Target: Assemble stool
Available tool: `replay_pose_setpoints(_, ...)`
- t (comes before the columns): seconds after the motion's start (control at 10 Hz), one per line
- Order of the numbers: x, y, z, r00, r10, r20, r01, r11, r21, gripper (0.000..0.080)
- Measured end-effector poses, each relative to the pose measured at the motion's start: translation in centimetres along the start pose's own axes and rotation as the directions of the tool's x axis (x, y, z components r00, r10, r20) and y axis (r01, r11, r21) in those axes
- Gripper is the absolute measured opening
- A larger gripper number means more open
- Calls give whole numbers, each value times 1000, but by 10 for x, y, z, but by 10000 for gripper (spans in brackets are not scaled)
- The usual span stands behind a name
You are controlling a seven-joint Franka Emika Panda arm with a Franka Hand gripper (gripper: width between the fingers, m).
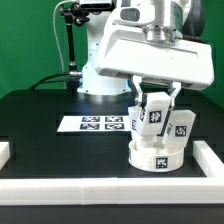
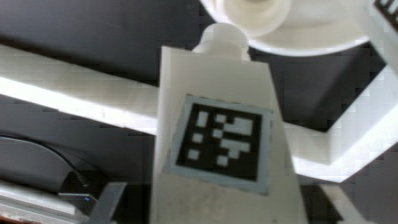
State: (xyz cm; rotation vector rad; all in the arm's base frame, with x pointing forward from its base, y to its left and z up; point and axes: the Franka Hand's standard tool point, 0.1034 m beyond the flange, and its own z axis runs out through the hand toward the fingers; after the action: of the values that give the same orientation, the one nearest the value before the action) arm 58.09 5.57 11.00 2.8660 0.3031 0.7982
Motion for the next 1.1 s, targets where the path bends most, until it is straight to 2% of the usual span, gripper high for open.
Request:
replay_pose_setpoints(0.7,-4,0,3,1000,-5,9,5,1000,-2,327)
replay_pose_setpoints(1.1,-15,-8,5,1000,-7,21,7,1000,3,327)
